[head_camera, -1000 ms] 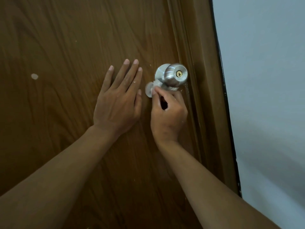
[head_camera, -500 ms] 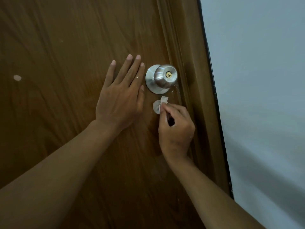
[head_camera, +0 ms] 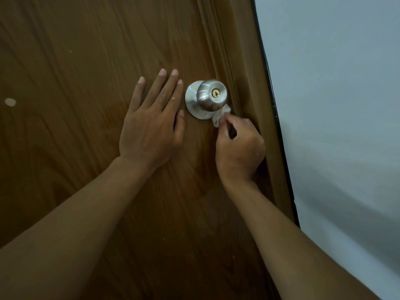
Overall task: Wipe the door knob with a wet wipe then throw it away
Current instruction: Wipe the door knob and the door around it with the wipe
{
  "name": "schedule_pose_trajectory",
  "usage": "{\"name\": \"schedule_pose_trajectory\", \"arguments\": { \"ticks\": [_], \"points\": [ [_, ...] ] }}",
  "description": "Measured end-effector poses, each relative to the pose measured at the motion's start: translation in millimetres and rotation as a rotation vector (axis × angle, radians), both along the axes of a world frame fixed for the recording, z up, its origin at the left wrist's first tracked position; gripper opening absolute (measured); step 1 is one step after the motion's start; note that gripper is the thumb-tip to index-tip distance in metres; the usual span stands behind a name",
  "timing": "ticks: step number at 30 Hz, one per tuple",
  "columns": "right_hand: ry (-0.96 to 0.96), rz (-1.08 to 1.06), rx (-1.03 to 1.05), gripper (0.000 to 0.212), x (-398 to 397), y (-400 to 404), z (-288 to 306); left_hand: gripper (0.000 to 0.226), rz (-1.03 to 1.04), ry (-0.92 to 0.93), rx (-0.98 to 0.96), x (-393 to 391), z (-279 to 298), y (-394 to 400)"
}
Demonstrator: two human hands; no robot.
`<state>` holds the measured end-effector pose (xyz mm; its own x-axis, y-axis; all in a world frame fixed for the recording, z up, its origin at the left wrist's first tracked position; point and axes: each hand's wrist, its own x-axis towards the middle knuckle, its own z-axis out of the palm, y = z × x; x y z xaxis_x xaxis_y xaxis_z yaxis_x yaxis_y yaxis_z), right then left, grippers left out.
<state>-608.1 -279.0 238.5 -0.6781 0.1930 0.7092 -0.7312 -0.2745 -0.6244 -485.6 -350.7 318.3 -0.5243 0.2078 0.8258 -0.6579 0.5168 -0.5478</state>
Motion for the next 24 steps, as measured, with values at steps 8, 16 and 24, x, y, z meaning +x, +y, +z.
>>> {"name": "schedule_pose_trajectory", "arguments": {
  "ticks": [8, 16, 24],
  "points": [
    [0.102, -0.043, 0.121, 0.032, 12, -2, -4, 0.056, -0.011, 0.01, -0.003, 1, 0, 0],
    [0.208, 0.033, 0.096, 0.034, -4, -5, 18, 0.055, -0.028, 0.021, -0.011, 1, -1, 0],
    [0.268, -0.076, 0.146, 0.035, -7, -3, -17, 0.056, -0.027, 0.023, -0.003, 1, -1, 0]
  ]
}}
